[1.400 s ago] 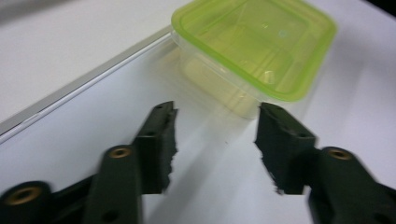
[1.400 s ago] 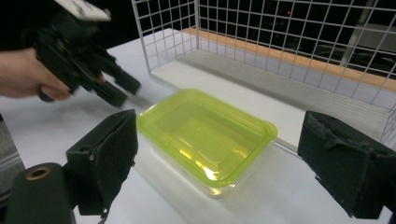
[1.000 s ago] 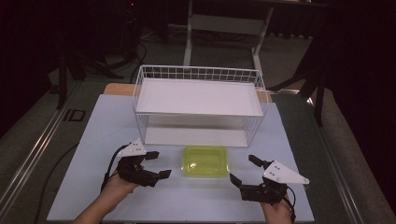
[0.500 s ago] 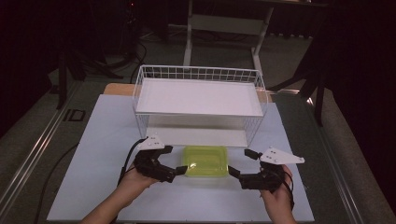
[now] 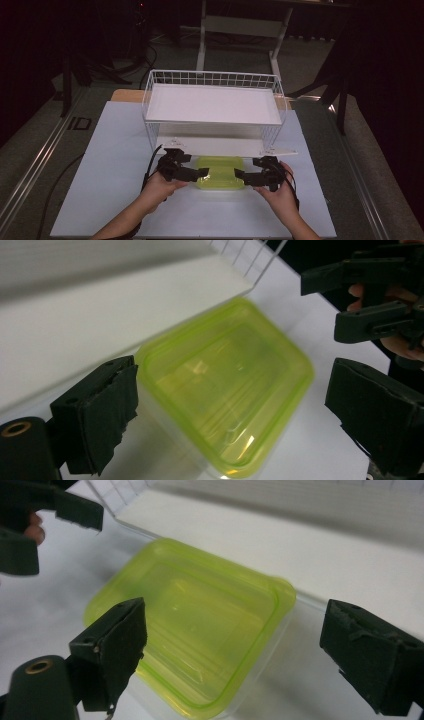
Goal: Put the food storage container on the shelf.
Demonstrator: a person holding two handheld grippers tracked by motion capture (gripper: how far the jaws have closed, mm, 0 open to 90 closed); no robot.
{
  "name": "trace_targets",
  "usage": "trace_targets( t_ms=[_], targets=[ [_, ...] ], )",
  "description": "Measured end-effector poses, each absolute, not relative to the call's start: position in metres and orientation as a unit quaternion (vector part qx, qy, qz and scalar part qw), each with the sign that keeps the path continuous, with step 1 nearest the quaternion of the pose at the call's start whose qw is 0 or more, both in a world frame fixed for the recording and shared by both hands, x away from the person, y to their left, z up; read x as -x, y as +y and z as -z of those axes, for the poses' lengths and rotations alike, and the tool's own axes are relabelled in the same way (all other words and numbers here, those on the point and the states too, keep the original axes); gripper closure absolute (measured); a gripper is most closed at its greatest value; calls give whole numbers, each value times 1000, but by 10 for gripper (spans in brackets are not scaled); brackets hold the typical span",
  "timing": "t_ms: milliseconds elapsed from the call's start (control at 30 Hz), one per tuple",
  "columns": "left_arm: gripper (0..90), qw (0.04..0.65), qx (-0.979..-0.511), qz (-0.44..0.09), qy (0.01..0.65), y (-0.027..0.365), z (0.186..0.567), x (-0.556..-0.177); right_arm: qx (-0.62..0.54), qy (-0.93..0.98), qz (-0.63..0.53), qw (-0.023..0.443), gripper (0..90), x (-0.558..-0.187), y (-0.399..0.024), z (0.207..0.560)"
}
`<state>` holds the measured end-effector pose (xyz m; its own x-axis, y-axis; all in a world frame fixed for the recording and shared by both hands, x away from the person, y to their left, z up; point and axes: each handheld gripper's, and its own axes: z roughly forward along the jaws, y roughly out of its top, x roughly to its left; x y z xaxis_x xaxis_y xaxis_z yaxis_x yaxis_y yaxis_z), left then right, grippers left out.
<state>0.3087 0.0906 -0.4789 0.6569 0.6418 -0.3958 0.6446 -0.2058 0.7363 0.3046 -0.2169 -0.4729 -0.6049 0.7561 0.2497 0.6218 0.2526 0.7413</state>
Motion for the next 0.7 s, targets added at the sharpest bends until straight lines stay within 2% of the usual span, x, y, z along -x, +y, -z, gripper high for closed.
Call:
trace_targets(
  t_ms=[200, 267, 367, 400, 500, 567, 700],
  targets=[
    [77, 452, -770, 28, 450, 92, 493, -317, -464, 784, -408, 55, 142, -316, -215, 484],
    [140, 446, -758, 45, 474, 94, 500, -320, -481, 779, -401, 38, 174, -320, -216, 489],
    [153, 444, -756, 49, 479, 94, 504, -322, -492, 773, -400, 23, 187, -322, -217, 492],
    [162, 439, -758, 50, 480, 94, 506, -322, -499, 769, -399, 14, 217, -323, -217, 493],
    [253, 433, -751, 61, 495, 94, 513, -323, -509, 766, -392, -2, 247, -325, -217, 498],
    [331, 432, -749, 66, 498, 95, 515, -323, -515, 764, -388, -8, 342, -324, -217, 501],
    [429, 419, -754, 65, 502, 92, 521, -322, -526, 760, -381, -21, 415, -324, -218, 506]
  ],
)
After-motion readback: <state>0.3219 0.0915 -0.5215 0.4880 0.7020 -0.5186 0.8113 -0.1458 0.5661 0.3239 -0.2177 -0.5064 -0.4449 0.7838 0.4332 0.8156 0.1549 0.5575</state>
